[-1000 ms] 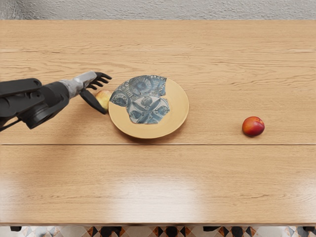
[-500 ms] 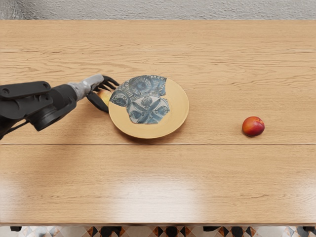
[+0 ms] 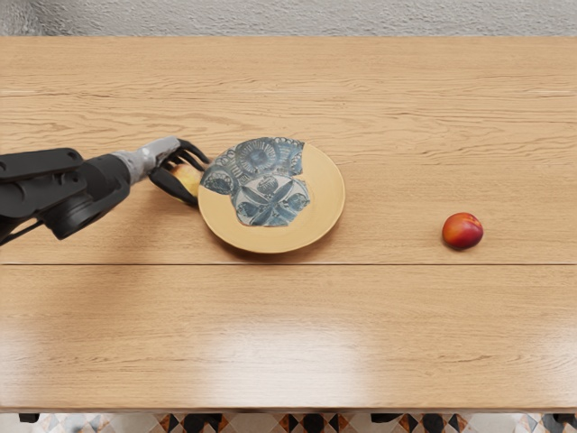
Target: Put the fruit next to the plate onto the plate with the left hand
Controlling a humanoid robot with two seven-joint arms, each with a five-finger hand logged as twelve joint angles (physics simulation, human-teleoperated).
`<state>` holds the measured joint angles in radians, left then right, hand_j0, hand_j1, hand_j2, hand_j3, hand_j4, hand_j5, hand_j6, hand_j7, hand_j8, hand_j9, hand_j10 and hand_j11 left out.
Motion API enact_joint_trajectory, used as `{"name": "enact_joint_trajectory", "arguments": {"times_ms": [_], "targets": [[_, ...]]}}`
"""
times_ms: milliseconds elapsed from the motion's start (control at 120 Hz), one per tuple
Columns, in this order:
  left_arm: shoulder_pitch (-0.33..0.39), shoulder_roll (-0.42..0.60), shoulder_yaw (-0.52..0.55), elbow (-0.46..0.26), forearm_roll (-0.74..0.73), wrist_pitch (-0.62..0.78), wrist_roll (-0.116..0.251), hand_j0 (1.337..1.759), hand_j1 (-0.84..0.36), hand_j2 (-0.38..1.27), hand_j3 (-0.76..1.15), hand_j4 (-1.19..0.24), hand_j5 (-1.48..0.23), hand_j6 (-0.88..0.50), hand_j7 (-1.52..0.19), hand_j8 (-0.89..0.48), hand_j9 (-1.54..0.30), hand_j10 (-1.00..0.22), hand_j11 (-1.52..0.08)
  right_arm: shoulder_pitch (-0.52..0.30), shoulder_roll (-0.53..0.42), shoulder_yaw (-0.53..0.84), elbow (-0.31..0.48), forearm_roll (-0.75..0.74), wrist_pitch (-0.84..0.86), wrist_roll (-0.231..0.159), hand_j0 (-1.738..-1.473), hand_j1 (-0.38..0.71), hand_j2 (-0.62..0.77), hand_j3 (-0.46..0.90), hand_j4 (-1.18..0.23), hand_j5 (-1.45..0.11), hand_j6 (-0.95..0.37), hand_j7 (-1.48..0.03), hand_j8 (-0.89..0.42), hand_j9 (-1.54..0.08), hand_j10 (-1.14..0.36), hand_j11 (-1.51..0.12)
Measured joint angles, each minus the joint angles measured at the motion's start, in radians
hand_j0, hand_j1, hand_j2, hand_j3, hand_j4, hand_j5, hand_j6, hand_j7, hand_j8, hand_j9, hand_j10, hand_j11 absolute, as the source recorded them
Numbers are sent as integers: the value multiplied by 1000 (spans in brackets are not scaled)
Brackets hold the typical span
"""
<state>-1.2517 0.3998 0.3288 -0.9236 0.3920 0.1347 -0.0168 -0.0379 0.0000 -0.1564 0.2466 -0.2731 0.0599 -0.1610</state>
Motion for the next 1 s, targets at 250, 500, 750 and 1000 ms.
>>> {"name": "enact_joint_trajectory", "arguments": {"times_ms": [250, 500, 750, 1000], "targets": [[0, 45, -3, -27, -1, 0, 0, 1658, -205, 116, 0, -479, -616, -479, -616, -430, -619, -477, -619, 0, 0, 0, 0, 0, 0, 0, -1658, -324, -4, 0, -20, -26, -20, -26, -20, -26, -20, -26], [0, 60, -4, -59, 0, 0, 0, 1658, -235, 160, 0, -518, -642, -519, -641, -408, -650, -469, -659, 0, 0, 0, 0, 0, 0, 0, -1658, -324, -4, 0, -20, -26, -20, -26, -20, -26, -20, -26], [-1, 110, -8, -103, -1, -1, 0, 1658, -239, 283, 0, -558, -714, -559, -713, -436, -719, -502, -720, 0, 0, 0, 0, 0, 0, 0, -1658, -324, -4, 0, -20, -26, -20, -26, -20, -26, -20, -26], [-4, 143, -17, -146, -1, -1, 0, 1657, -254, 352, 0, -589, -764, -589, -764, -442, -769, -501, -768, 0, 0, 0, 0, 0, 0, 0, -1658, -324, -4, 0, -20, -26, -20, -26, -20, -26, -20, -26]]}}
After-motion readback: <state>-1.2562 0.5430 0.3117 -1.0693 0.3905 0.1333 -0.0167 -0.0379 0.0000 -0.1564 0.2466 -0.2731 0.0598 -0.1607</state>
